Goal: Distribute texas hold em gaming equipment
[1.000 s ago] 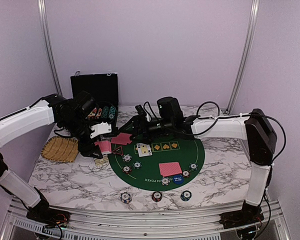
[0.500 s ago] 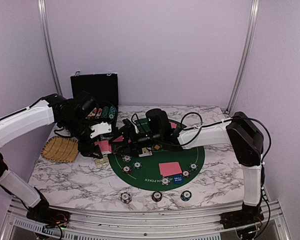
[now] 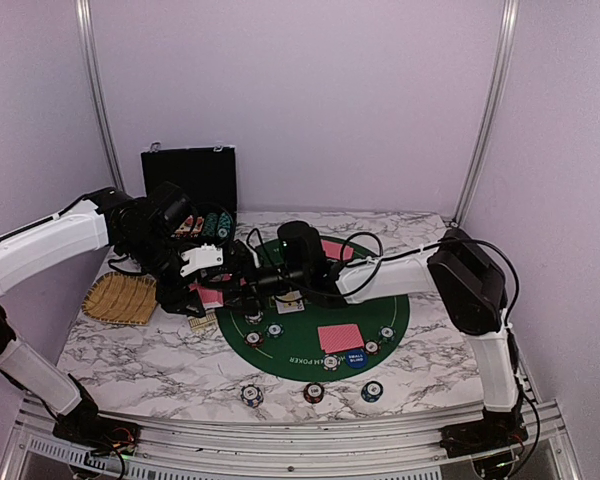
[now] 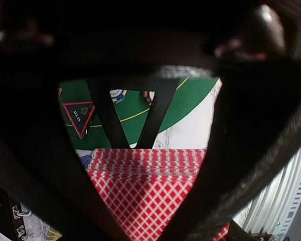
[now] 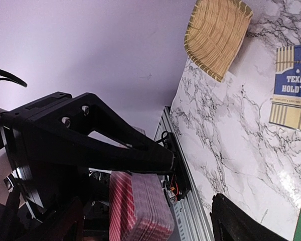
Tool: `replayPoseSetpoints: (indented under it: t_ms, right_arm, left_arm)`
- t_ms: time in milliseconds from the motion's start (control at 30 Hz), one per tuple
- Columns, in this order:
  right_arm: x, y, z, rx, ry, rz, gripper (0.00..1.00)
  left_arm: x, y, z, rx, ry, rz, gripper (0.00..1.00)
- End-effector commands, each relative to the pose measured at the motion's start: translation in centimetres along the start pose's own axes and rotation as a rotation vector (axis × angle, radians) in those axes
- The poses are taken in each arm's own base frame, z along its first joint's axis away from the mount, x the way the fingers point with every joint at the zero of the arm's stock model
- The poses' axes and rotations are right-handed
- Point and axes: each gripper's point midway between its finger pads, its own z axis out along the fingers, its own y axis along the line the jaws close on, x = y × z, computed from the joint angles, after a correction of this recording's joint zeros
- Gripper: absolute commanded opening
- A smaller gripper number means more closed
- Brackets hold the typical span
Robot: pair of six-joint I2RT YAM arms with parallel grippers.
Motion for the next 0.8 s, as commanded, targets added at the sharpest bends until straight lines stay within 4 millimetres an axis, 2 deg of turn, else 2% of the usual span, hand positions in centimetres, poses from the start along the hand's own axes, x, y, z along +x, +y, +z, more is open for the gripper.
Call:
replayPoseSetpoints:
  t_ms: [0,200,400,533,767]
  right_arm:
    - [-0.1,1.8,1.3,-0.07,0.015,-0.017,0.86]
    - [0.3,1.6,2.6,-0.089,0.041,-0.004,0.84]
    - [0.3,0.3,2.9,-0.069,0.052,0.018,0.84]
    - [-0.2,-1.1,2.1,-0.03,0.027,0.037,0.82]
    - [-0.3,-2.1,0.7,-0.018,0.016,0.062,0.7]
  left_arm:
    - [-1.1,0.0,-1.2,0.006,-0.04,0.003,0.12]
    - [-1.1,0.0,-1.3,0.002,-0.042,0.003,0.12]
    - [-1.1,-0.1,-1.4,0.003,-0.045,0.005,0.12]
    - [-1.1,-0.1,-1.5,-0.001,-0.047,0.006,0.11]
    - [-1.1,-0.1,-1.6,-0.002,-0.048,0.009,0.11]
